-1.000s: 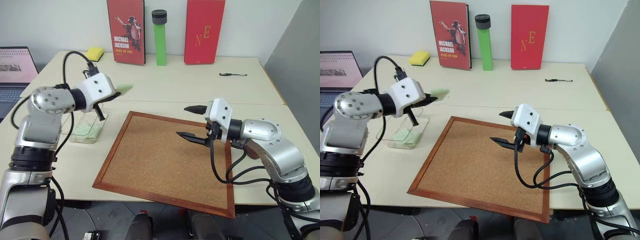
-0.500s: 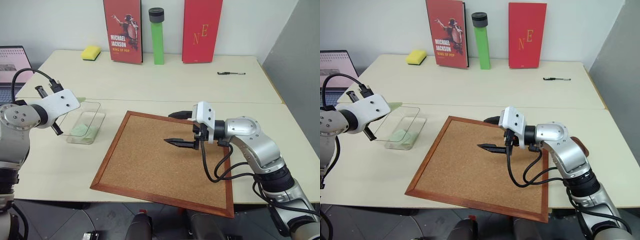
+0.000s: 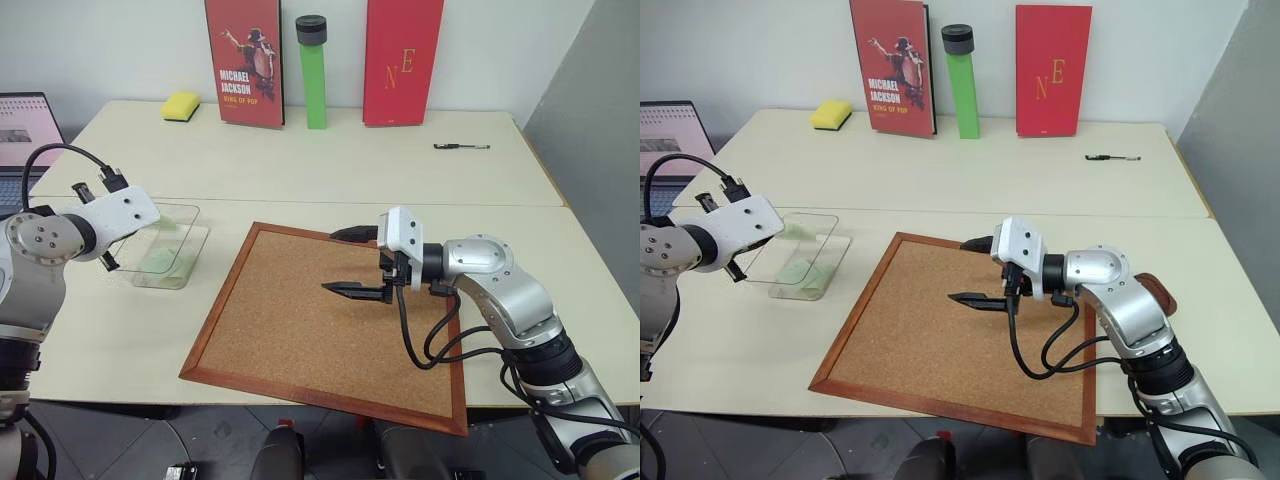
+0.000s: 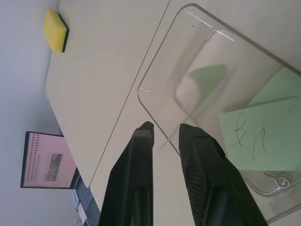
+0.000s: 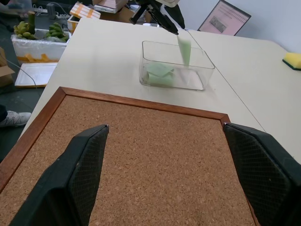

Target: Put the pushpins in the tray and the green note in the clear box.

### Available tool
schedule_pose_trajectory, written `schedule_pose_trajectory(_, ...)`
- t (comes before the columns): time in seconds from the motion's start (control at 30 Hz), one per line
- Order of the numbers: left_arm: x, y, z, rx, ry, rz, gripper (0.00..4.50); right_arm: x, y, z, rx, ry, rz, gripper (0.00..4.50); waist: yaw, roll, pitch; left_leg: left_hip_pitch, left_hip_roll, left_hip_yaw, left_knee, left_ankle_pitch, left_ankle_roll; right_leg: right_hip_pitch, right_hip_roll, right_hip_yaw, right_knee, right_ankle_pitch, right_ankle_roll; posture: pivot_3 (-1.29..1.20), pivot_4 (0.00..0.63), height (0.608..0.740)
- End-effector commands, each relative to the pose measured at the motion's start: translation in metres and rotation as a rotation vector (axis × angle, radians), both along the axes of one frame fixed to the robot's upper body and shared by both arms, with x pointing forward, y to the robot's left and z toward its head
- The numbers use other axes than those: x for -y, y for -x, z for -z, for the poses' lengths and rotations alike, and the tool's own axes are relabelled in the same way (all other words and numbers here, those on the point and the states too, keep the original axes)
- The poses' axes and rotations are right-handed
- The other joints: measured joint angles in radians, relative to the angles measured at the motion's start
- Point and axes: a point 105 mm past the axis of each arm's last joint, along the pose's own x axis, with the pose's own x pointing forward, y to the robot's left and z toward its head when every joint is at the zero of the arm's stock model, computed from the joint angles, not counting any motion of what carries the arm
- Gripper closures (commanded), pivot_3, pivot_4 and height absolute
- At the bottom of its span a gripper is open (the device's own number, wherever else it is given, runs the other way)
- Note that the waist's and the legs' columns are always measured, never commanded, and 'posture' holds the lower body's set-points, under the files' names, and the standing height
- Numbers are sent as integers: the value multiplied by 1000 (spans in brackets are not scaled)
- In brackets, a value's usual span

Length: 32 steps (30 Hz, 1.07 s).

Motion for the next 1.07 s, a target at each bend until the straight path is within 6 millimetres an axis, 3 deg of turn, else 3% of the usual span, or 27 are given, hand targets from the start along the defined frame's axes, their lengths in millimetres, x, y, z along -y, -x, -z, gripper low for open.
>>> schedule_pose_trajectory(0.03,8,0,-12,30,19,17,2596,-2,3,-9,40,-8,-10,360,0,0,0,0,0,0,0,0,0,0,0,0,0,0,0,0,150,740)
schedule_pose_trajectory(0.27,31,-3,-21,73,166,66,1199,0,1,-12,51,-15,8,360,0,0,0,0,0,0,0,0,0,0,0,0,1,0,0,0,150,740)
schedule_pose_trajectory(0.37,63,-3,-35,120,372,176,619,6,1,-19,54,-57,51,360,3,0,0,0,0,0,1,0,0,0,0,0,1,0,0,0,150,740)
schedule_pose_trajectory(0.5,119,0,-53,179,712,382,619,20,-2,-26,48,-155,170,360,15,-1,-1,-1,-1,-1,1,0,0,1,-1,0,1,1,0,0,150,740)
schedule_pose_trajectory(0.63,149,5,-38,116,834,471,619,43,-9,-23,58,-249,371,360,22,-1,-1,0,-1,-1,2,0,0,1,-1,0,3,1,0,0,150,740)
schedule_pose_trajectory(0.8,165,12,-4,-12,888,502,619,67,4,10,1,-263,562,360,22,-1,-1,5,-1,0,1,0,0,1,0,1,9,-1,-1,0,150,740)
schedule_pose_trajectory(1.07,173,18,25,-51,906,543,619,90,7,37,-7,-272,745,360,18,-1,-1,12,-1,1,2,2,-1,4,1,3,13,-1,-2,0,150,740)
